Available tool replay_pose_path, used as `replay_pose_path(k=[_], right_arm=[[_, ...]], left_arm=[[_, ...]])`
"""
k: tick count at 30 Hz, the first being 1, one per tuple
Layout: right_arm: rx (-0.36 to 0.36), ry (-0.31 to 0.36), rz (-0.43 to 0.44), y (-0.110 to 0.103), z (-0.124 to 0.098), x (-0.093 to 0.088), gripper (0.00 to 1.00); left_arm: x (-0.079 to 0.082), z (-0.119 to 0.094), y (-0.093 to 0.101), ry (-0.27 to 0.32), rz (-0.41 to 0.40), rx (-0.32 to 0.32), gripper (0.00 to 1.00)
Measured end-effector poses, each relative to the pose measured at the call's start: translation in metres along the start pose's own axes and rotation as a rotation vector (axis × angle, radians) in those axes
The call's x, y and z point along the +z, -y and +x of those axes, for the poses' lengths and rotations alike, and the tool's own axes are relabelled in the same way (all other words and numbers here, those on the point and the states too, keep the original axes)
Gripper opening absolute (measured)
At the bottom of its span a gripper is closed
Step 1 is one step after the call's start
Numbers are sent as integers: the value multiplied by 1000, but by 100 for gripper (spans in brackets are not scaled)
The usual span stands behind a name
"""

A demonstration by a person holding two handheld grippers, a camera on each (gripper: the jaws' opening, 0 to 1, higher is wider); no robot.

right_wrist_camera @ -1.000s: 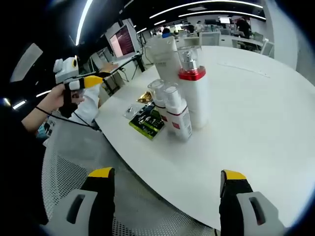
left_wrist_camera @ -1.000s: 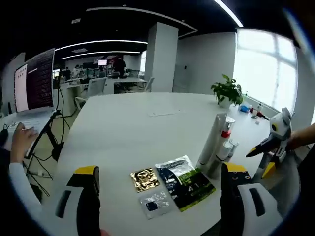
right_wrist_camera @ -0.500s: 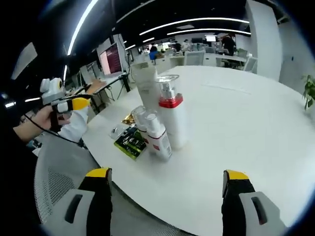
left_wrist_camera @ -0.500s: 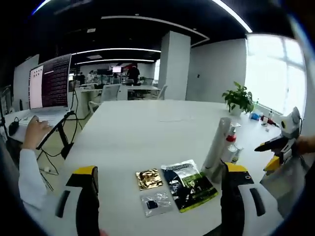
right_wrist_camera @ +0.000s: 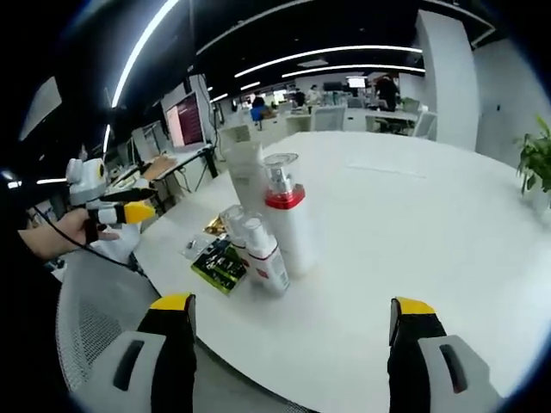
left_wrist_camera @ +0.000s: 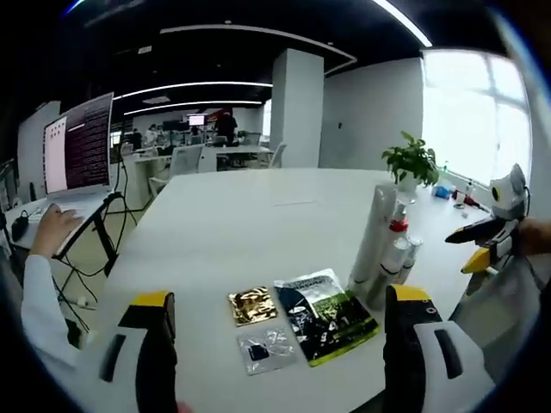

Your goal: Arrange the skincare products in the storage area until every visible bottle or jar stands upright without overlapping.

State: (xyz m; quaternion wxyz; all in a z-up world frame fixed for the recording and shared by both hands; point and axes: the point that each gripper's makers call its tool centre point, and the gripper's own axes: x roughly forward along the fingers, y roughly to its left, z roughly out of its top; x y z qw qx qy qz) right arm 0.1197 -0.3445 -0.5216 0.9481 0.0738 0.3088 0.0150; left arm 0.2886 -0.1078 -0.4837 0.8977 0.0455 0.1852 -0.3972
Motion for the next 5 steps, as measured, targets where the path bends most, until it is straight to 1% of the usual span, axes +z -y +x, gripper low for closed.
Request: replay_pose_path(k=[3,5], right_arm=[[9,-6,-7,-2,1,-1,99],[7,-5,-6,-1,0,-1,99]], left_arm=[[-3,0,0,-14,6,1,96],[-2,1,1,-11,11,0,96]])
